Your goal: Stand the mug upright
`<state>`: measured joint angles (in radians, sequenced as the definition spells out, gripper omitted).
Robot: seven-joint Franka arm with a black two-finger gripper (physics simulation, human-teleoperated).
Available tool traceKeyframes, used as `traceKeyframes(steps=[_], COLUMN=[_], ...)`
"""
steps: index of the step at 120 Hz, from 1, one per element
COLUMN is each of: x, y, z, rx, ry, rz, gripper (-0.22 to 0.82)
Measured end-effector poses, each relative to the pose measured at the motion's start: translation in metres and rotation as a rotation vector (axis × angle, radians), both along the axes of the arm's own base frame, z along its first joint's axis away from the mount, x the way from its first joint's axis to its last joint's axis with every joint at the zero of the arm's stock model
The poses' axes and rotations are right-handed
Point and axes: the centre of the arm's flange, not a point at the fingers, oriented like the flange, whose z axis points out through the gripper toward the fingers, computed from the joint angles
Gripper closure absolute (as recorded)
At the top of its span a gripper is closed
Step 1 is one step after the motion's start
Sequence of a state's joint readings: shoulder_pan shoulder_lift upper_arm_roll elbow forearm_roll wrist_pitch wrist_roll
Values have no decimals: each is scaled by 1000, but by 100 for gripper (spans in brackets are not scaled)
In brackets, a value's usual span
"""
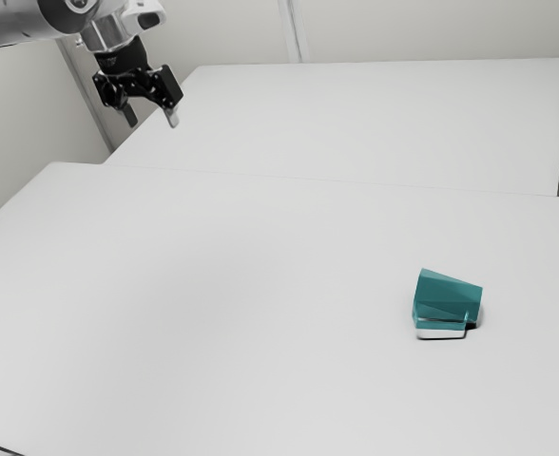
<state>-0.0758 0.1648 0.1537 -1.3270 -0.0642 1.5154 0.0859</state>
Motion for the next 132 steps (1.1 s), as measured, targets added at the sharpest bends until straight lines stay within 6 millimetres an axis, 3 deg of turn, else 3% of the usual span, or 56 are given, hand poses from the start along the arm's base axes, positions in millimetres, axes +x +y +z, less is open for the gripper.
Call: traceKeyframes(steps=[36,51,60,85,99,120,132], x=[-2,2,4,5,8,10,15], y=[-21,-49,-82,-166,-185,-238,-262], z=[-8,-51,-60,-128,-175,-203,-236], rx=[-42,-211,-299,-508,-618,-682,-702], ry=[32,99,94,133,179,146,156], rz=[-36,-54,-92,-122,-60,-84,-89], gripper=[0,0,0,0,0,0,0])
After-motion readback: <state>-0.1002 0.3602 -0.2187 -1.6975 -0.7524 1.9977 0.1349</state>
